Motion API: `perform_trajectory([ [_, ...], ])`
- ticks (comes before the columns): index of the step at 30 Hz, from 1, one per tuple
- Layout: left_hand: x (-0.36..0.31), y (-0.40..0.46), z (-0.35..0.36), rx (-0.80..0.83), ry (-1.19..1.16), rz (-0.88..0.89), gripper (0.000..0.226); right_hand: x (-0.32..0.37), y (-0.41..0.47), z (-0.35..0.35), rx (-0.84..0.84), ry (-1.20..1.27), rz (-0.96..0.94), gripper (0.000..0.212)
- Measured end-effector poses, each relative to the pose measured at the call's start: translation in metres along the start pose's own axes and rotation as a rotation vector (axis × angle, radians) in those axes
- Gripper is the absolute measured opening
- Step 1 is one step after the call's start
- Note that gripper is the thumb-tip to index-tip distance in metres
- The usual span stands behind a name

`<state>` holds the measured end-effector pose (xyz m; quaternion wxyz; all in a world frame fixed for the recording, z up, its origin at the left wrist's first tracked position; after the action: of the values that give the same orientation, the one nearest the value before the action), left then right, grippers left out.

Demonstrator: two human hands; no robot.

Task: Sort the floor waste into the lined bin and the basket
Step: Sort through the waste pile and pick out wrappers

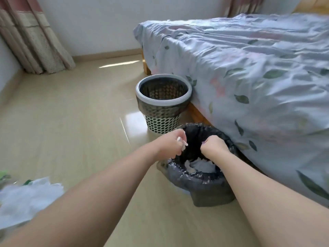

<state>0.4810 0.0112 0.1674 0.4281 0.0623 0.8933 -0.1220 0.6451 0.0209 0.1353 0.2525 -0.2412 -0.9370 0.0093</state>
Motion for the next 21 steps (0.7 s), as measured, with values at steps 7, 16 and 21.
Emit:
perform_trajectory([
  [7,0.014,0.012,0.0,-0.099,0.228,-0.036,0.045,-0.017,0.003,-0.019,-0.078,-0.001,0.019,0.015],
  [16,0.168,-0.115,-0.151,-0.195,0.464,-0.277,0.028,0.168,-0.122,0.085,0.298,-0.165,-0.764,0.031],
  [21,0.303,-0.241,-0.197,-0.115,0.534,-0.518,0.026,0.247,-0.267,0.194,0.553,-0.344,-1.072,0.032],
])
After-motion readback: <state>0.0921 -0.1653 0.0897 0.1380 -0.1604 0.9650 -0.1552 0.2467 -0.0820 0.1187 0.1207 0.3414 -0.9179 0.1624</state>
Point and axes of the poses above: each hand's wrist, its own y-axis towards the middle knuckle, its own z-axis out of the palm, x = y × z, the point moved 6 cm from there along y, towards the middle knuckle, and after that the axes turned 12 degrees about -x, right-handed, at the moved point
